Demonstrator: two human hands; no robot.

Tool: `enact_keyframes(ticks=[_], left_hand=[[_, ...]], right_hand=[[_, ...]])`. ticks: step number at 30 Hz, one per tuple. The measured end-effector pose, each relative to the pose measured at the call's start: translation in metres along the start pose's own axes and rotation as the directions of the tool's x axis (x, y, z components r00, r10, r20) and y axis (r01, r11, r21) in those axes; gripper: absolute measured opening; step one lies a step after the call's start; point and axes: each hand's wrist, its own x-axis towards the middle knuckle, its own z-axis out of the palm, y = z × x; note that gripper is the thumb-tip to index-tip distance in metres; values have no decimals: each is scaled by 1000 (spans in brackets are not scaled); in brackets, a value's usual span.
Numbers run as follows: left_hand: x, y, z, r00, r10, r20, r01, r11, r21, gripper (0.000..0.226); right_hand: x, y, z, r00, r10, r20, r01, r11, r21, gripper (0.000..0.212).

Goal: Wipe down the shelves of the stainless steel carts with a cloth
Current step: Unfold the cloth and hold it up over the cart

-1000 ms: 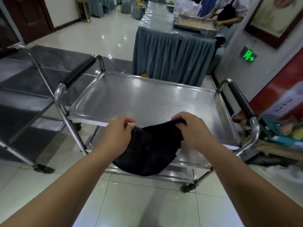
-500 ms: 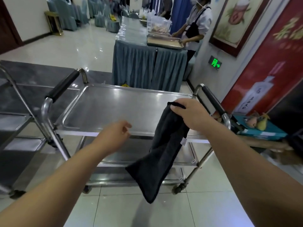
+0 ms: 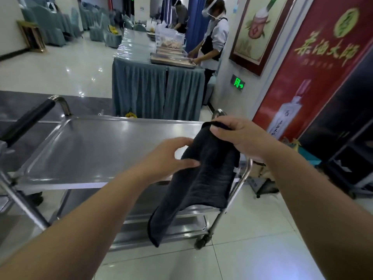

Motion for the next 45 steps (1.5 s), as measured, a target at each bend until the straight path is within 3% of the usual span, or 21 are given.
enact_keyframes(ticks=[2,4,7,10,12,14,16,19,23,29,33,38,42,45], left_hand=[[22,11,11,999,-41,-13,40,996,-84,11],[38,15,19,993,-95,-76,87,990,-108,12],[57,15,27,975,-149,-163,111,969,-222,14],[75,13,32,962,-153,-228,78,948,-307,7],[86,13,33,953,-153,-261,59,940,-335,11],[95,14,35,939,-156,-306,38,933,-358,12],[102,12,36,908,-169,-384,35,943,-332,12],[112,8,36,842,-182,-507,81,973,-215,13],[120,-12,36,792,-229,-566,263,964,-23,14],[123,-48,64,780,-415,-469,431,899,-78,18],[113,-66,93,777,-485,-402,477,870,-127,37],[97,-64,132,757,-640,-128,611,764,-208,60],[107,-53,155,701,-710,74,665,612,-427,53],[114,-49,161,756,-614,226,645,641,-417,20]], right_hand=[[0,12,-12,996,3,-92,4,997,75,15],[-3,28,-24,982,34,-188,-2,986,169,10],[-13,57,-40,986,87,-143,-42,956,290,45],[-19,87,-44,986,157,-58,-140,962,236,55],[-16,104,-44,967,244,-67,-237,966,103,54],[-9,115,-45,953,282,-109,-284,959,-5,31],[-2,119,-50,953,270,-140,-271,962,10,12],[11,110,-64,958,197,-209,-185,980,76,20],[30,90,-82,935,47,-351,-33,998,45,21],[60,69,-91,916,-71,-394,40,995,-86,21],[67,61,-102,880,-79,-468,29,993,-113,18],[63,53,-114,809,-25,-587,20,1000,-15,10],[54,53,-122,794,-22,-607,31,999,5,8],[44,60,-128,799,-11,-602,41,999,36,5]])
